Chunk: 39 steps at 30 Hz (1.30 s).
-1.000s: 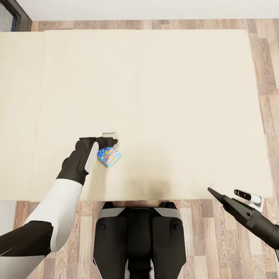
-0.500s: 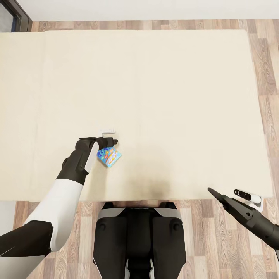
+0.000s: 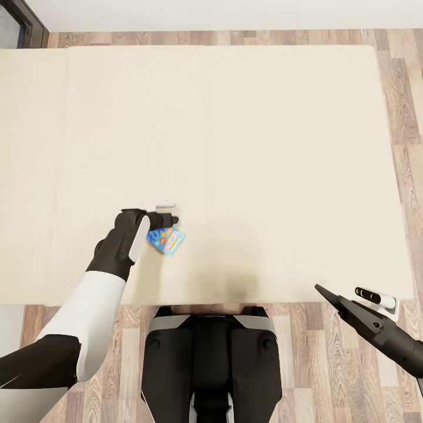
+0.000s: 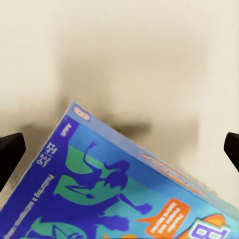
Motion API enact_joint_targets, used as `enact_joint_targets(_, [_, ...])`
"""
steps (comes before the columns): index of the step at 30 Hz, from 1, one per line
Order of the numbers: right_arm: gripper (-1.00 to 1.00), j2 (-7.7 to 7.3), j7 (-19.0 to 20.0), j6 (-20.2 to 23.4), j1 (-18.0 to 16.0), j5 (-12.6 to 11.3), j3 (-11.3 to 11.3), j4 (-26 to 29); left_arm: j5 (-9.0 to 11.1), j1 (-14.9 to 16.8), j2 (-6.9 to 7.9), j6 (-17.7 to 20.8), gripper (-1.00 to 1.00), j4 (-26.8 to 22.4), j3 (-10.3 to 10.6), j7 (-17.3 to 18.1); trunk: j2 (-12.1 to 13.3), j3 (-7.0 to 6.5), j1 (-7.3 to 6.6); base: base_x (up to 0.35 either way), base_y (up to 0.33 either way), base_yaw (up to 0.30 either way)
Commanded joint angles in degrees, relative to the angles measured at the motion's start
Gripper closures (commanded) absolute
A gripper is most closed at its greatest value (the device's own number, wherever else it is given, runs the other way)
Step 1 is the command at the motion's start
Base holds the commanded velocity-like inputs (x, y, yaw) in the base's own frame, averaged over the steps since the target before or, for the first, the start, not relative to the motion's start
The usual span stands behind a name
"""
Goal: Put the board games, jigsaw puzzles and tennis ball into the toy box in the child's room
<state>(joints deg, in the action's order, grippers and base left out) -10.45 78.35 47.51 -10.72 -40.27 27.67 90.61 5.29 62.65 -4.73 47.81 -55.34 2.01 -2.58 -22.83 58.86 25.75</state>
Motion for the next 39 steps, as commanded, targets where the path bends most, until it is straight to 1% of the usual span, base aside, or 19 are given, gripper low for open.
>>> enact_joint_targets(1, [-1.00,-0.01,0.0,0.5,0.0,-0.2,0.0,0.0,0.5,0.0,0.00,0.5,-1.00,0.0,0.0,-0.3,-0.1,0.05,0.03,0.000,0.000,0.000])
enact_joint_targets(17, [-1.00,-0.01,0.0,0.5,0.0,-0.2,-0.1,0.0,0.6,0.0,-0.08,2.9,-1.00,0.0,-0.1,-0.1,-0.1,0.03,0.03,0.000,0.000,0.000])
enact_joint_targets(23, [-1.00,-0.01,0.0,0.5,0.0,-0.2,0.0,0.0,0.8,0.0,-0.10,4.4,-1.00,-0.1,-0.1,0.0,-0.1,-0.33,0.03,0.000,0.000,0.000])
enact_joint_targets(28, [-1.00,-0.01,0.0,0.5,0.0,-0.2,0.0,0.0,0.8,0.0,-0.07,4.8,-1.00,-0.1,-0.1,0.1,-0.1,-0.67,0.03,0.000,0.000,0.000])
enact_joint_targets(39, [-1.00,-0.01,0.0,0.5,0.0,-0.2,0.0,0.0,0.9,0.0,-0.02,6.5,-1.00,-0.2,-0.1,0.2,-0.1,-0.77,0.03,0.000,0.000,0.000])
